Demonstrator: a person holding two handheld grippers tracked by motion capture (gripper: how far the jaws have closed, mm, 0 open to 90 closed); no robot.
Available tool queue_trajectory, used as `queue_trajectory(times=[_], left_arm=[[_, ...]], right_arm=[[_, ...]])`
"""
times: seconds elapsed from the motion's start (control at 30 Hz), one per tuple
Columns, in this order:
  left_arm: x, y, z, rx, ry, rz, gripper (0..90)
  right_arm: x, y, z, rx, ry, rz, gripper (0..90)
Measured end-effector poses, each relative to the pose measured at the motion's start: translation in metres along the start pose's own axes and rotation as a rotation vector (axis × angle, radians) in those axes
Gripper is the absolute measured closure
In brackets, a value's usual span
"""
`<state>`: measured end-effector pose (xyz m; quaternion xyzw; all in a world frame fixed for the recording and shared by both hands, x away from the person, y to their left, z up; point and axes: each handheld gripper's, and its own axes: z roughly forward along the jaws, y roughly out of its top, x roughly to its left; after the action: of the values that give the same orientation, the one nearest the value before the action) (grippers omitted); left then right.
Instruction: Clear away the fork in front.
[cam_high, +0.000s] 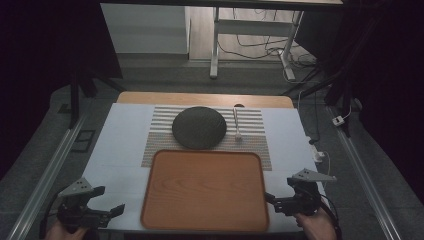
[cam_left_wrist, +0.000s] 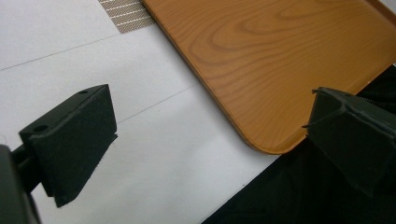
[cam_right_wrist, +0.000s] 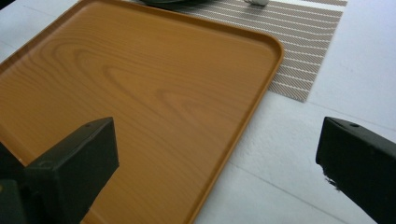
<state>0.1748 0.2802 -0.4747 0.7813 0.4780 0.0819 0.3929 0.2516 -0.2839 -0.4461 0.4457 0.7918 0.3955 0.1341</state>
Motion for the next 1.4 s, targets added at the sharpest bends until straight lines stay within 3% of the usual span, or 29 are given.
queue_trajectory(times=[0.23, 0.57, 1.4], left_arm=[[0.0, 0.0, 0.0, 0.002, -0.002, -0.001, 1.5], [0.001, 0.0, 0.001, 0.006, -0.006, -0.005, 1.6], [0.004, 0.0, 0.001, 0.01, -0.024, -0.027, 0.6]], right_arm=[[-0.001, 0.008, 0.008, -0.015, -0.002, -0.02, 0.0], [-0.001, 0.018, 0.021, 0.007, 0.014, -0.046, 0.0], [-0.009, 0.047, 0.062, 0.077, -0.072, -0.104, 0.0]])
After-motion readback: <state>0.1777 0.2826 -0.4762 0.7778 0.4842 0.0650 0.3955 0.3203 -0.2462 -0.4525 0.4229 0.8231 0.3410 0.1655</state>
